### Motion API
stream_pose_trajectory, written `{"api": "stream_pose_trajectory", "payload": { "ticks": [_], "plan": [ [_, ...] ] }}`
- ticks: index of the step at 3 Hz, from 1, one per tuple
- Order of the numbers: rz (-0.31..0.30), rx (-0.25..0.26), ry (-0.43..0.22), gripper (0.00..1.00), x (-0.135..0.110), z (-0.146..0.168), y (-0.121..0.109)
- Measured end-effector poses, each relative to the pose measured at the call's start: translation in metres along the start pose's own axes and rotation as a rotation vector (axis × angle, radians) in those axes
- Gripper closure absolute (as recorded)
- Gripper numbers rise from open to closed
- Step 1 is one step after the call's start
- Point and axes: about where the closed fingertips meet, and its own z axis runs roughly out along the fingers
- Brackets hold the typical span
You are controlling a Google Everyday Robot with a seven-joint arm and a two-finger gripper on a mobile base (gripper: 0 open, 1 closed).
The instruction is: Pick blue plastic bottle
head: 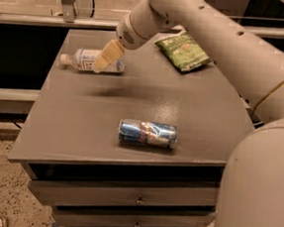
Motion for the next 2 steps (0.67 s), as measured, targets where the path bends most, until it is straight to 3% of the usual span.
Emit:
{"api": "stream_pose_trajectory", "payload": {
  "ticks": [1, 2],
  "plan": [
    [0.031, -0.022, -0.043, 0.0, -0.01, 0.04, -0.002],
    [0.021, -0.028, -0.041, 0.16, -0.015, 0.066, -0.005]
  ]
}}
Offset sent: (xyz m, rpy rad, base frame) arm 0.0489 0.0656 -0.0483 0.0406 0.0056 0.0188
